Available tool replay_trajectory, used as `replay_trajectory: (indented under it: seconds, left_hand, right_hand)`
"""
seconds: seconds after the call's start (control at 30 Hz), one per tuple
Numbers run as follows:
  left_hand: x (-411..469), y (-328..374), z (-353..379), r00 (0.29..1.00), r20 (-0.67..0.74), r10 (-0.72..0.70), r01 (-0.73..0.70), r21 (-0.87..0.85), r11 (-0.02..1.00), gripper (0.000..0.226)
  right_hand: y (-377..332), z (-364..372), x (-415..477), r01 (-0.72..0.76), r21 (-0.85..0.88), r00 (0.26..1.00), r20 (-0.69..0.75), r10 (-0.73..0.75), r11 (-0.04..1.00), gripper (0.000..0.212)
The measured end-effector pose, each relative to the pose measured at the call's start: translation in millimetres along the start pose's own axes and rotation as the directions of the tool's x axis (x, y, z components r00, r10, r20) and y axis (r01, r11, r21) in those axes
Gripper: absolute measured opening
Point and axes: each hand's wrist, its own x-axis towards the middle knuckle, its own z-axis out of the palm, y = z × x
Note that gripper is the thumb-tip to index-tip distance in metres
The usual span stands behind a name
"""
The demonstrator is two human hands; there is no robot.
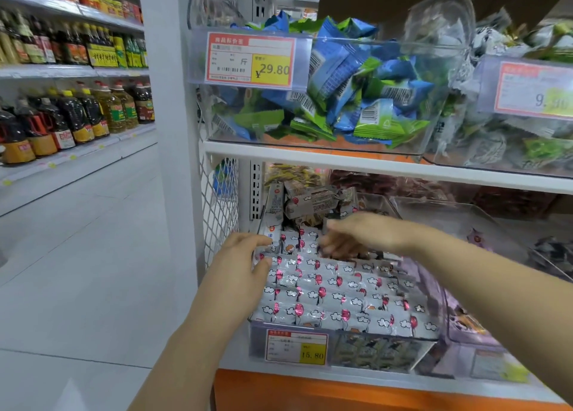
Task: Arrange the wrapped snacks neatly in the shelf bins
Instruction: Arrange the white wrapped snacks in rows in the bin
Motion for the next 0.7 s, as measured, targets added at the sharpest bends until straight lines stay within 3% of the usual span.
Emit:
replay_trajectory:
  seconds: [0.17, 0.3, 0.4, 0.5, 0.6, 0.7]
  left_hand:
    - [0.1, 0.4, 2.6, 1.0, -0.003, -0.001, 0.001, 0.018, 1.0, 0.032]
    - [-0.6, 1.9, 3.5, 1.0, -0.004, 0.008, -0.008, 0.025, 1.0, 0.031]
    - [-1.9, 7.0, 5.8, 0.999, -0.03, -0.014, 0.015, 0.035, 0.999, 0.032]
    - [-1.1, 15.5, 11.6, 0.994, -0.104, 0.016, -0.008, 0.078, 0.997, 0.032]
    - [-0.8, 27.8, 22.4, 0.991, -0.1, 0.084, -0.074, 0.106, 0.992, 0.031]
    - [-2.4, 35.9, 33.5, 0.985, -0.079, 0.156, -0.133, 0.239, 0.962, 0.027]
  right_hand:
    - [21.0, -11.2, -22.6, -0.116, -0.312, 0.993, -0.002, 0.121, 0.943, 0.051]
    - [28.8, -8.2, -25.9, -0.134, -0.148, 0.991, -0.001, 0.135, 0.98, 0.048]
    - [34.6, -10.0, -31.0, -0.076, -0.149, 0.997, -0.017, 0.075, 0.986, 0.05]
    - [40.5, -15.9, -46.0, -0.005, -0.183, 0.973, -0.229, -0.037, 0.983, 0.056]
    - [58.0, -18.7, -66.5, 0.032, -0.166, 0.858, -0.501, -0.112, 0.986, 0.036]
    - [77.9, -5.7, -78.7, 0.03, -0.059, 0.738, -0.672, -0.062, 0.998, 0.021]
